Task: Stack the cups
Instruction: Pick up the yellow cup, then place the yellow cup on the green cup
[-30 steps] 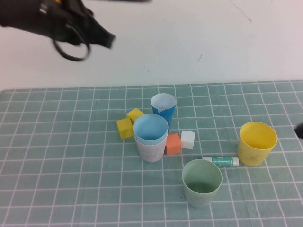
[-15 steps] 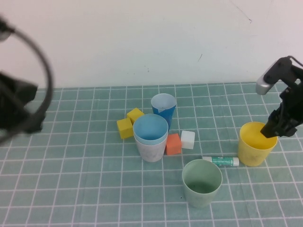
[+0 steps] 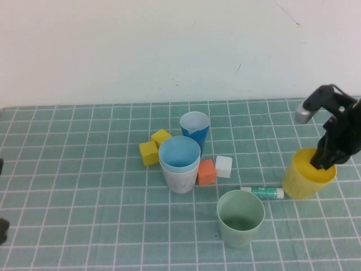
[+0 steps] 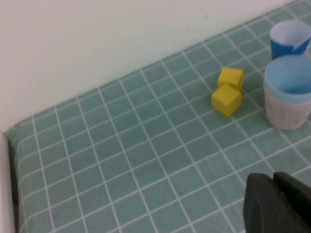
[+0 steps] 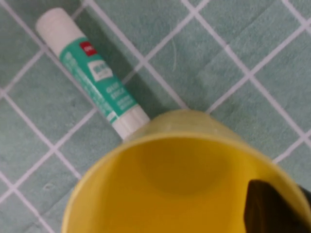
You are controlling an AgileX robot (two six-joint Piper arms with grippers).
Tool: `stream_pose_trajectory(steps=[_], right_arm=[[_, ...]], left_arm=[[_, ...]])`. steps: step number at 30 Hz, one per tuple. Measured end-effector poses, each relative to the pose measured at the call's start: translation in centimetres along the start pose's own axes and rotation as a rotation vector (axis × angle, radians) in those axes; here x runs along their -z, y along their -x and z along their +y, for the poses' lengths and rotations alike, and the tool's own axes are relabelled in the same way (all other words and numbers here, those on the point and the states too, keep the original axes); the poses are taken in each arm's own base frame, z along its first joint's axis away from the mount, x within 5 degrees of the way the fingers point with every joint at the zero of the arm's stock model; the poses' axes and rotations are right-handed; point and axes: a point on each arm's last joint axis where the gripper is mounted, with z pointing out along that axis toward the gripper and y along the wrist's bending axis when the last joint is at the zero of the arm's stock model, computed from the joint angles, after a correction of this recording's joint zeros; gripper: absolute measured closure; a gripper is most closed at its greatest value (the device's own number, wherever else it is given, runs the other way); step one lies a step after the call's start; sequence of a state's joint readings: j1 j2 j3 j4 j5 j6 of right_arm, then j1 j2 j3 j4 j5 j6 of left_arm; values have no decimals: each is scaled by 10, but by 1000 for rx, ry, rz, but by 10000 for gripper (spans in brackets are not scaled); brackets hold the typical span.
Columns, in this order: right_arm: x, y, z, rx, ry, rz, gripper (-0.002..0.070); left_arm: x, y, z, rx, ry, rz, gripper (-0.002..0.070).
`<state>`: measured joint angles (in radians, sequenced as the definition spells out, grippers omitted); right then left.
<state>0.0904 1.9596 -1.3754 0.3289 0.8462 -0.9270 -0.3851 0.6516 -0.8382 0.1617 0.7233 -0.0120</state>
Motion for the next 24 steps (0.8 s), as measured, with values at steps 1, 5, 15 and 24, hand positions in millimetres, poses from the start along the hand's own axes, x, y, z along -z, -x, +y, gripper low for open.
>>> stream_pose_trajectory(steps=[1, 5, 15, 24], right_arm=[[6, 3, 0, 0, 2, -5, 655], [38, 16, 7, 10, -15, -45, 659], [74, 59, 111, 244, 85, -43, 659], [52, 75, 155, 370, 69, 13, 659]], left_arm=[[-1, -5, 0, -2, 5, 6, 673], [-13, -29, 0, 9, 43, 15, 673], [-38, -72, -8, 26, 47, -9, 673], [-37, -70, -8, 18, 42, -54, 675]])
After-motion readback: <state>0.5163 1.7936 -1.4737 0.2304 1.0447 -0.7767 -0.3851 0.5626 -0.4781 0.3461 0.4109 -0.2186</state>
